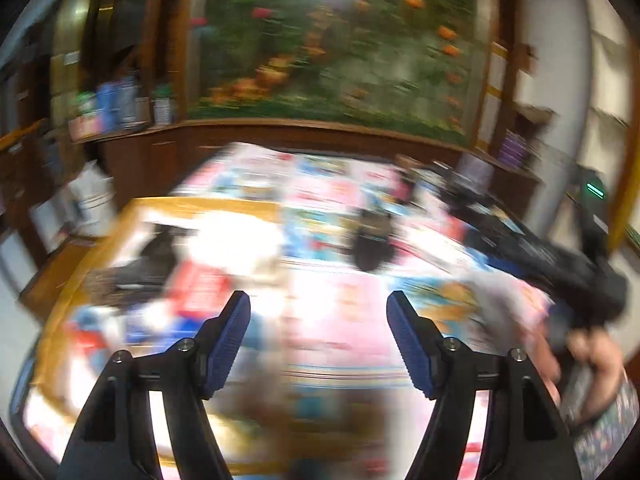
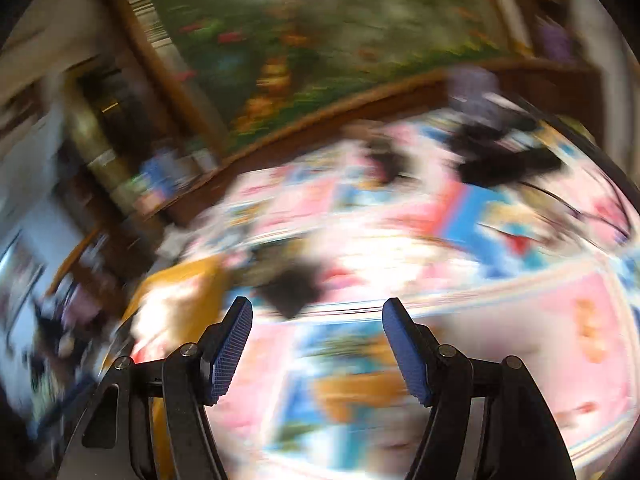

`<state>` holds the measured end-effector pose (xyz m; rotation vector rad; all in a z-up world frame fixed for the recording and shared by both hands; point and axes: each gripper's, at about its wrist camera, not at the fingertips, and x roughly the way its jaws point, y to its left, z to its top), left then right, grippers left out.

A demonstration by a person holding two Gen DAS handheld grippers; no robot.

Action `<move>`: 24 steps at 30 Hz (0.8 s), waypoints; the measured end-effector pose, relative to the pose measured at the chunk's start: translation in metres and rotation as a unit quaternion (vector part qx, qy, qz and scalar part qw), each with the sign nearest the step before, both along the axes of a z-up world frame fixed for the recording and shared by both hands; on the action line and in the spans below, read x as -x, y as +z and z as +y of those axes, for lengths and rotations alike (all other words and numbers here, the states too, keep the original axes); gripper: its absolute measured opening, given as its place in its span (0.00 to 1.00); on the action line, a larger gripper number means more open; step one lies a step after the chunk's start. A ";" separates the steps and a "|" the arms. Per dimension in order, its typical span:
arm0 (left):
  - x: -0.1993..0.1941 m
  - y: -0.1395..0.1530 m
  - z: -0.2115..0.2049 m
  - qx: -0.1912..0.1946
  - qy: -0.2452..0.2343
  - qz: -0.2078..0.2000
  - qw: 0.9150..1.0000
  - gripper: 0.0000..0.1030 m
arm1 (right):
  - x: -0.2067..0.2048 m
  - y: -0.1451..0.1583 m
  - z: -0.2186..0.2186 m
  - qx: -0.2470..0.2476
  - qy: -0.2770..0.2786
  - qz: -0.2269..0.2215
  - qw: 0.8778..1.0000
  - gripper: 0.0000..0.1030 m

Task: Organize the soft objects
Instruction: 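Withdraw both tools from the tray, then grasp the red-and-blue bagged sponge with the right tool and lift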

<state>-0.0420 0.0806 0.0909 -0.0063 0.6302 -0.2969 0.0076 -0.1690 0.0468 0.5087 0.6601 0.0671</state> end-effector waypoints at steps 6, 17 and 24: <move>-0.032 -0.025 -0.088 0.025 -0.103 0.084 0.991 0.68 | -0.004 -0.013 -0.064 -0.037 -0.091 0.039 0.994 0.70; -0.057 -0.053 -0.110 -0.035 -0.047 0.036 0.998 0.68 | -0.047 -0.027 -0.073 -0.008 -0.101 0.090 0.991 0.69; -0.060 -0.047 -0.099 -0.037 -0.026 0.020 0.999 0.68 | -0.110 -0.011 -0.044 0.138 -0.101 0.130 0.977 0.69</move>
